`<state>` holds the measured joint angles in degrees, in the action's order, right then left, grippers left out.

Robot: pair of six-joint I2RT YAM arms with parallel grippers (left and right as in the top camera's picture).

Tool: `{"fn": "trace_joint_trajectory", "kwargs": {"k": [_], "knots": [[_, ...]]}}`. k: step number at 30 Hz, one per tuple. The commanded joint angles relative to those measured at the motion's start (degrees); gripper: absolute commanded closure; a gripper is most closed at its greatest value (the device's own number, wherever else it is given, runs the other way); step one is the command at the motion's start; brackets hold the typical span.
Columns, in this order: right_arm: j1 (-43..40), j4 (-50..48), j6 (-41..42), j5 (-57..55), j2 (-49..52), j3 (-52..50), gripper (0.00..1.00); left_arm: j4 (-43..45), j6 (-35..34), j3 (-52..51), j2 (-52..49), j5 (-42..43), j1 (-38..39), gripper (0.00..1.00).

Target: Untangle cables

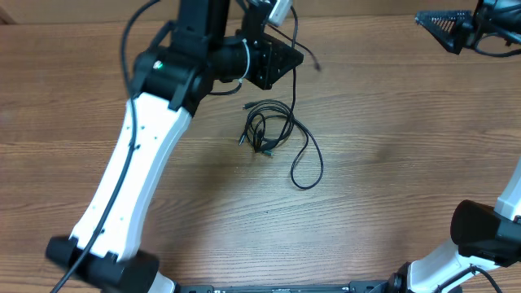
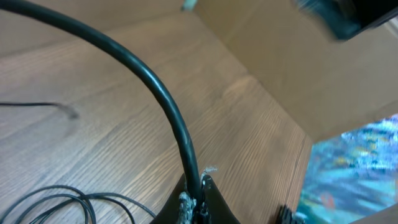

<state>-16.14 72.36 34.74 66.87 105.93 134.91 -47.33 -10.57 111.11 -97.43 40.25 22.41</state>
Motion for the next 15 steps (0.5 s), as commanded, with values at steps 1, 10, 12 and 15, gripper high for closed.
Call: {"fn": "trace_joint_trajectory", "kwargs": {"k": [1, 10, 12, 15], "knots": [[-0.28, 2.08, -6.56, -6.82, -0.26, 0.42, 0.00, 0.55, -7.63, 4.20, 4.17, -1.90, 0.11, 0.96], [-0.28, 4.70, -6.54, -10.95, -0.26, 0.42, 0.00, 4.66, -27.15, 18.95, 5.57, -1.86, 0.11, 0.96], [-0.28, 4.70, -6.56, -10.95, -0.26, 0.44, 0.00, 9.11, -29.68, 19.58, 5.57, -1.90, 0.11, 0.96], [-0.28, 4.70, -6.54, -10.95, -0.26, 0.44, 0.00, 14.56, -29.75, 19.56, 5.53, -4.92, 0.09, 0.95]]}}
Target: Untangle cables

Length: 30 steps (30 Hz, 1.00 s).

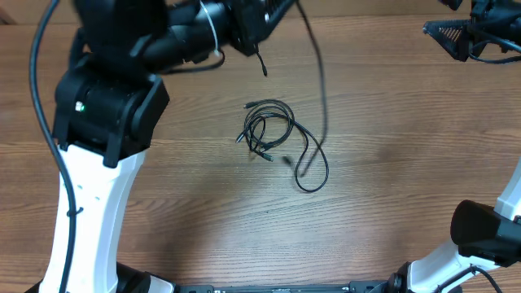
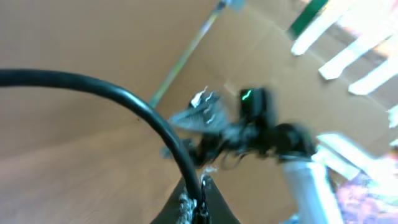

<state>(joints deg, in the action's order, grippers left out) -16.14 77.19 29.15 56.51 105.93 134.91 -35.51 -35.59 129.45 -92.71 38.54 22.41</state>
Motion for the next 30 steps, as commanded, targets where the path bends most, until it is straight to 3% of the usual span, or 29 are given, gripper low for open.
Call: {"fn": "trace_joint_trajectory", "kwargs": {"k": [1, 6, 10, 14, 19, 22, 30], "knots": [[-0.28, -0.13, -0.94, -0.59, -0.26, 0.42, 0.00, 2.82, -4.74, 1.22, 0.79, -5.70, 0.09, 0.96], [-0.28, -0.13, -0.94, -0.59, -0.26, 0.42, 0.00, 2.84, -5.88, 1.22, 0.44, -19.04, 0.11, 0.96], [-0.28, -0.13, -0.94, -0.59, -0.26, 0.42, 0.00, 4.96, -11.30, 1.20, -0.28, -26.29, 0.09, 0.96], [-0.28, -0.13, -0.94, -0.59, -0.26, 0.44, 0.00, 12.35, -13.00, 1.22, -2.25, -24.39, 0.02, 0.96], [-0.28, -0.13, -0.96, -0.59, -0.26, 0.42, 0.00, 20.63, -21.03, 1.22, -6.43, -21.57, -1.01, 0.96], [-0.28, -0.13, -0.94, -0.59, -0.26, 0.44, 0.00, 25.27, -20.79, 1.22, -9.51, -23.69, -2.40, 0.96], [-0.28, -0.13, -0.96, -0.59, -0.26, 0.42, 0.00, 24.85, -16.83, 1.20, -17.00, -25.46, -7.89, 0.96]]}}
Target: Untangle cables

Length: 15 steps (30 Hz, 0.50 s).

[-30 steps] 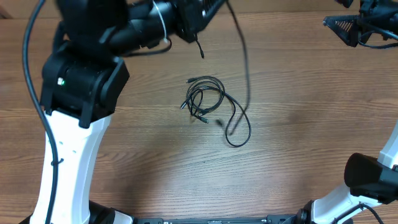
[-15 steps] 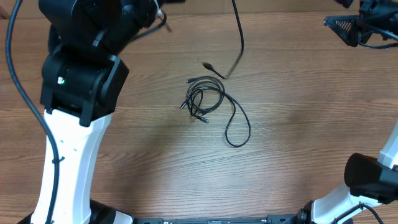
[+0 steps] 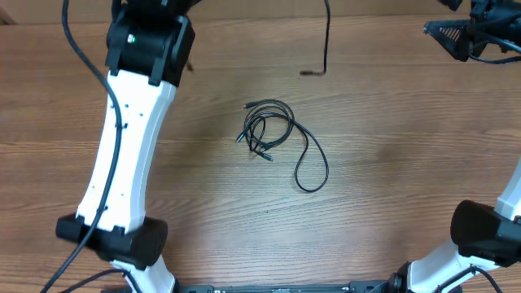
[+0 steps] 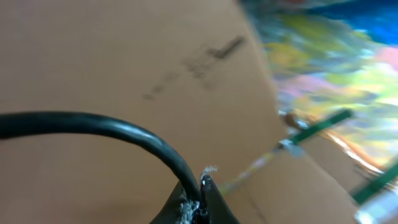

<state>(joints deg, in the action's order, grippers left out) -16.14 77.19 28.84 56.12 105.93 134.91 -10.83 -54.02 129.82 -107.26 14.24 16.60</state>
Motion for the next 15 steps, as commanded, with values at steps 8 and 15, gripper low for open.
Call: {"fn": "trace_joint_trajectory", "kwargs": {"k": [8, 15], "knots": [[-0.28, -0.13, -0.63, -0.20, -0.26, 0.42, 0.00, -1.55, -0.81, 0.83, -6.82, -2.25, -8.76, 0.96], [-0.28, -0.13, -0.66, -0.20, -0.26, 0.42, 0.00, -12.55, -8.44, 0.79, -9.46, -12.39, -17.05, 0.96]]}}
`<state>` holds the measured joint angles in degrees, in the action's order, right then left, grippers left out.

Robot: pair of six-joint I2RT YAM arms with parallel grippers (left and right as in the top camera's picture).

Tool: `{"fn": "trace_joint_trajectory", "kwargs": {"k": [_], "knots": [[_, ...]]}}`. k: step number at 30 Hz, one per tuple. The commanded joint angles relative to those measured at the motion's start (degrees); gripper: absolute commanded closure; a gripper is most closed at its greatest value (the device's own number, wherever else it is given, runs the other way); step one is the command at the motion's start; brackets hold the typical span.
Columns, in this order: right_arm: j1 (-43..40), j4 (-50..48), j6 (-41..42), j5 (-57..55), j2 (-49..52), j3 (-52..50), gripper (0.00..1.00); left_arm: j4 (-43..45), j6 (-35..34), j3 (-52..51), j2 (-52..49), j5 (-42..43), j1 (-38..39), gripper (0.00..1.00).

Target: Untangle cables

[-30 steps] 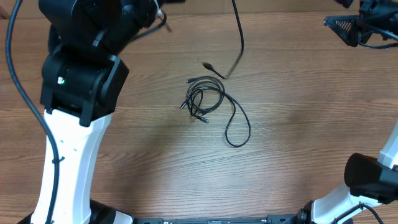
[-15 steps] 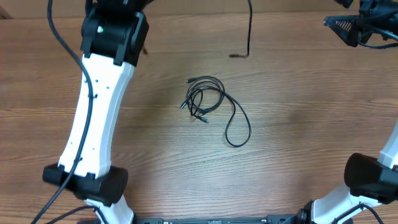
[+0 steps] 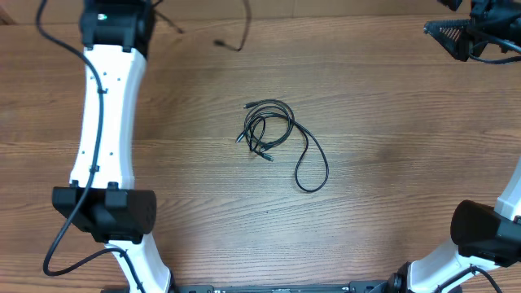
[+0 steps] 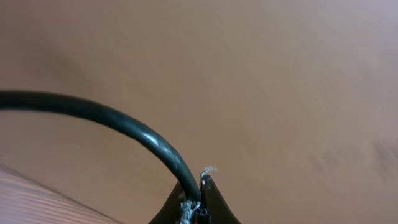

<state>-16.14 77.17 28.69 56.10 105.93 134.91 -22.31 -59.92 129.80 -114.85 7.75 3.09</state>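
Note:
My left gripper (image 4: pixel 198 200) is shut on a thick black cable (image 4: pixel 124 127) that arches up and off to the left in the left wrist view, against brown cardboard. From overhead that cable (image 3: pixel 243 32) hangs at the table's far edge, its plug end off the wood; the left gripper itself is past the top edge there. A bundle of thin black cables (image 3: pixel 265 130) lies coiled mid-table, with one long loop (image 3: pixel 312 167) trailing to the right. My right gripper (image 3: pixel 446 31) hovers at the far right corner, away from the cables.
The left arm (image 3: pixel 106 122) runs from its base at the near left up along the table's left side. The right arm's base (image 3: pixel 484 232) sits at the near right. A cardboard wall stands behind the far edge of the wooden table (image 3: pixel 391 122).
The left arm has swung further left. The hanging cable's end was above the coil's right side at the far edge and is now left of the coil. The bundle has not moved.
My left gripper was just above the coil, shut on a cable rising out of it. Then it was higher and further left, with the cable stretched up from the loop. Later the cable hung free of the table, and now it hangs further left.

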Motion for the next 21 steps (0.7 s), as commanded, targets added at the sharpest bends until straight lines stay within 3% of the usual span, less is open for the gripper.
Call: {"fn": "trace_joint_trajectory", "kwargs": {"k": [1, 5, 9, 12, 15, 17, 18, 21], "knots": [[-0.28, -0.11, -0.48, -0.17, -0.26, 0.44, 0.00, -1.84, -1.55, 0.76, -2.49, -5.95, -5.29, 0.96], [-0.28, -0.09, -0.48, -0.17, -0.26, 0.44, 0.00, -3.65, 3.26, 0.76, -6.69, -5.51, -13.25, 0.96], [-0.28, -0.11, -0.50, -0.17, -0.26, 0.42, 0.00, -6.49, 14.69, 0.76, -10.54, -2.16, -20.55, 0.95], [-0.28, -0.11, -0.48, -0.17, -0.26, 0.42, 0.00, -12.59, 24.85, 0.76, -13.33, -2.14, -25.42, 0.88], [-0.28, -0.11, -0.48, -0.17, -0.26, 0.42, 0.00, -18.43, 33.27, 0.76, -15.67, -2.19, -29.03, 0.63], [-0.28, -0.11, -0.50, -0.17, -0.26, 0.42, 0.00, -22.21, 37.90, 0.76, -17.07, -2.12, -31.12, 0.41], [-0.28, -0.11, -0.50, -0.17, -0.26, 0.42, 0.00, -24.04, 39.63, 0.76, -17.53, -1.66, -32.04, 0.35], [-0.28, -0.11, -0.50, -0.17, -0.26, 0.42, 0.00, -27.28, 44.57, 0.76, -17.81, 2.71, -33.75, 0.34]]}}
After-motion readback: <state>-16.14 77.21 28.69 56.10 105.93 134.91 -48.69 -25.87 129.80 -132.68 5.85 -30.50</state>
